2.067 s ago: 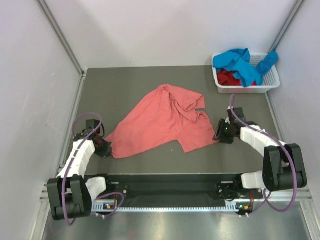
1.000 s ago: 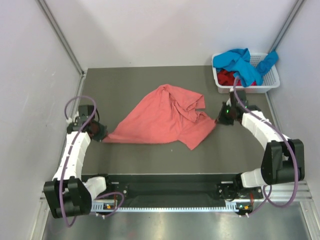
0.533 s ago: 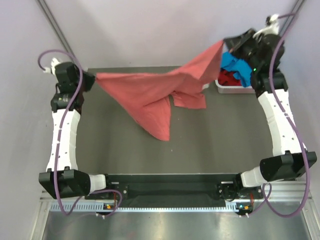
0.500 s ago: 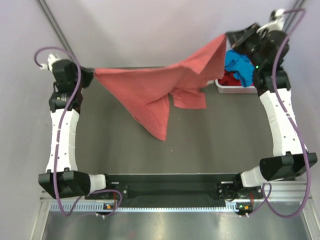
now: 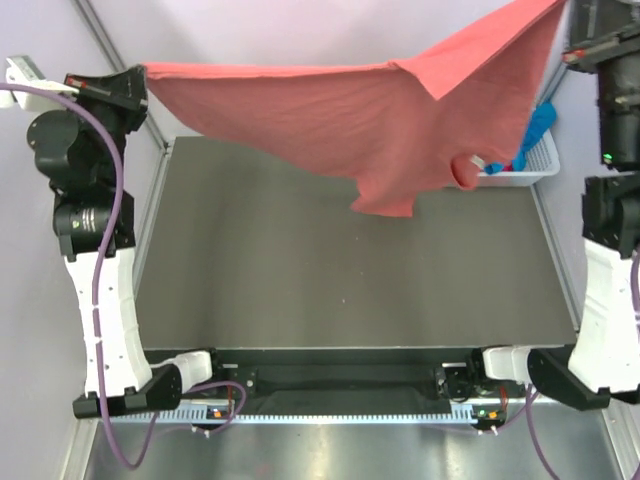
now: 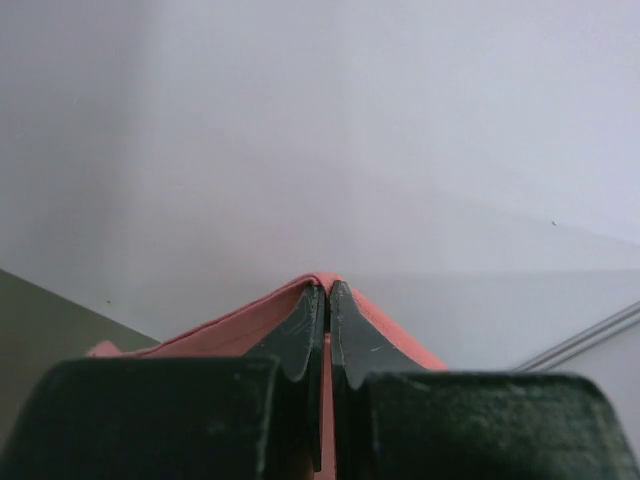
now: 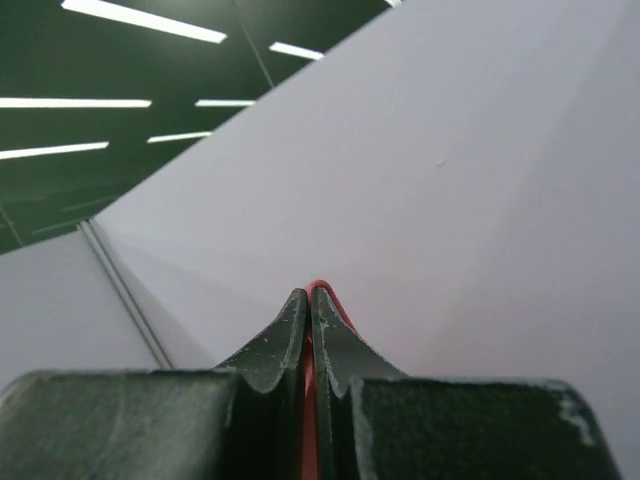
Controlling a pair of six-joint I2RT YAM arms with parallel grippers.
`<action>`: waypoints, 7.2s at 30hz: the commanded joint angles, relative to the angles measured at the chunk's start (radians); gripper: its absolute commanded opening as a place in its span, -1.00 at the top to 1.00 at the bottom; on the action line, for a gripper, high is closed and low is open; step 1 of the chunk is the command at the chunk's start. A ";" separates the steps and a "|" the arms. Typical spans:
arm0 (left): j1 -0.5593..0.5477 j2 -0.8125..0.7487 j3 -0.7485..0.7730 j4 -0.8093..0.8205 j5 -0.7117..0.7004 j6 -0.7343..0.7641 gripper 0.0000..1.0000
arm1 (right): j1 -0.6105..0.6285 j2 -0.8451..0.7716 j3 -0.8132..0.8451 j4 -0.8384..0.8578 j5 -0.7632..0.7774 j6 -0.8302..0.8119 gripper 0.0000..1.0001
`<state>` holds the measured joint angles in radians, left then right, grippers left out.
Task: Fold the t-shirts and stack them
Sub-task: Flatten the tshirt out
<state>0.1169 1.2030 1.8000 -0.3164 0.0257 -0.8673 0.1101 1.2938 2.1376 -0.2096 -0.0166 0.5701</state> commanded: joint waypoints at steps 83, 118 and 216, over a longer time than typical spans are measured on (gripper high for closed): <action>0.035 -0.060 -0.056 0.016 -0.079 0.151 1.00 | 0.043 0.012 -0.004 -0.094 -0.023 -0.090 1.00; 0.099 0.638 0.673 0.399 -0.112 -0.056 1.00 | -0.101 0.555 0.462 0.426 0.076 0.229 1.00; -0.261 0.853 -0.350 -0.254 0.003 0.363 0.43 | 0.359 1.079 -0.034 -0.341 -0.135 -0.358 0.05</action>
<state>-0.1425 2.0342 1.4639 -0.5377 0.0017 -0.4786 0.4629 2.3745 2.1010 -0.5877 -0.1768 0.2146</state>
